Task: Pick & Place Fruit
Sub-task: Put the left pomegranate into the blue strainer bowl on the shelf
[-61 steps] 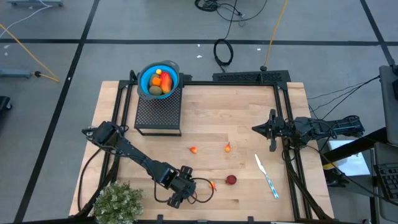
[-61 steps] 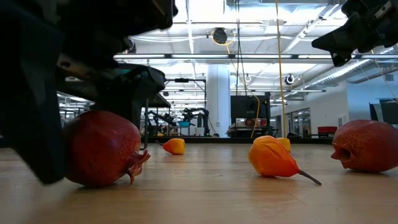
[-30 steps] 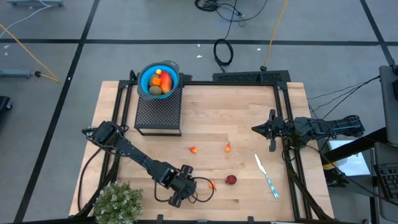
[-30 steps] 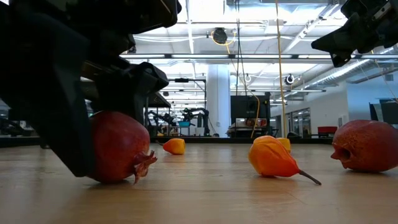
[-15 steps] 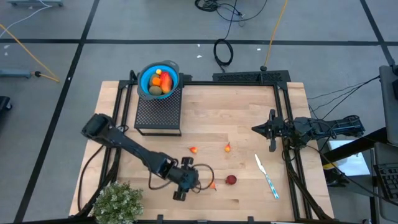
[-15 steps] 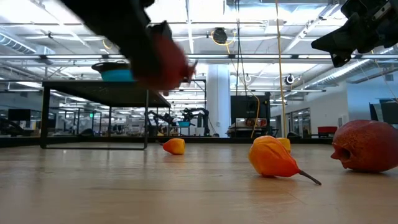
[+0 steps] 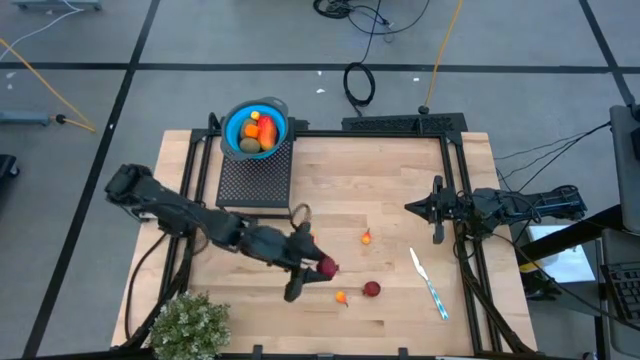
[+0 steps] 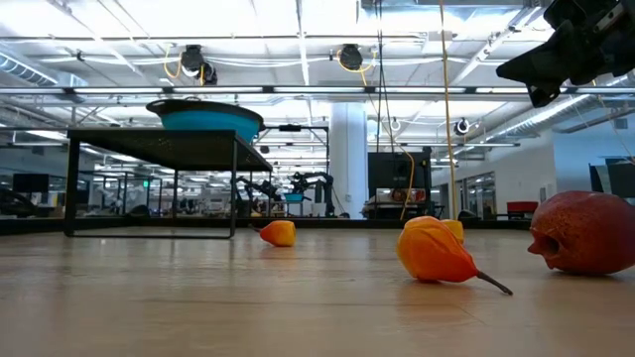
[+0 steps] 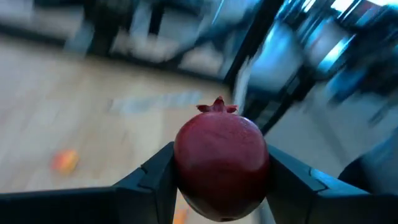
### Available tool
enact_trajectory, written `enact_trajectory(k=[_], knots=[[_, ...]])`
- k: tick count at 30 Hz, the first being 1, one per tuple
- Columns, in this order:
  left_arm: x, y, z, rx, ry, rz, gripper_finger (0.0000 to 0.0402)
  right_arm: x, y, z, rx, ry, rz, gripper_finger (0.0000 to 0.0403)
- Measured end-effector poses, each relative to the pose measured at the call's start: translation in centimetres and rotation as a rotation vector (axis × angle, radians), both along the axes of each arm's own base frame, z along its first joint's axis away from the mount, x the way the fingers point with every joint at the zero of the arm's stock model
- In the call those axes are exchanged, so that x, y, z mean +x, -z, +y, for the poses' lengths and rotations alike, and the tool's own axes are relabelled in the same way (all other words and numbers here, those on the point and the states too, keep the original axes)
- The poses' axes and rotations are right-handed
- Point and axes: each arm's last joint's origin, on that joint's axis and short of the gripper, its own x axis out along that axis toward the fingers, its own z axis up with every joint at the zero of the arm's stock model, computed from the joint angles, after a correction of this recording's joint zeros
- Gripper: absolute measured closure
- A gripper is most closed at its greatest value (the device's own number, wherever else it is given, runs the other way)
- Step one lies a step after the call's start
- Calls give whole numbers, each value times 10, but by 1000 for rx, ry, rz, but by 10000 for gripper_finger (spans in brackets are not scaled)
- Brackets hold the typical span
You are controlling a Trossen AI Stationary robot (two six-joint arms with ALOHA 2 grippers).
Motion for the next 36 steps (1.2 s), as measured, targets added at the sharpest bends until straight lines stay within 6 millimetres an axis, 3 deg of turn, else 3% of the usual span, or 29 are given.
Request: enact_trajectory(k=[6,11,25,36], knots=[[-7,-46,-2,-63,78,-367,217,0,0,0,1,0,-1,403],[-13,-65,-8,-81,167,-580,217,0,0,0,2,0,0,403],[-33,-96,-13,-79,507,-997,217,0,0,0,2,0,0,403],[-37,-100,-13,-66,548,-1067,217,0,0,0,2,0,1,403]])
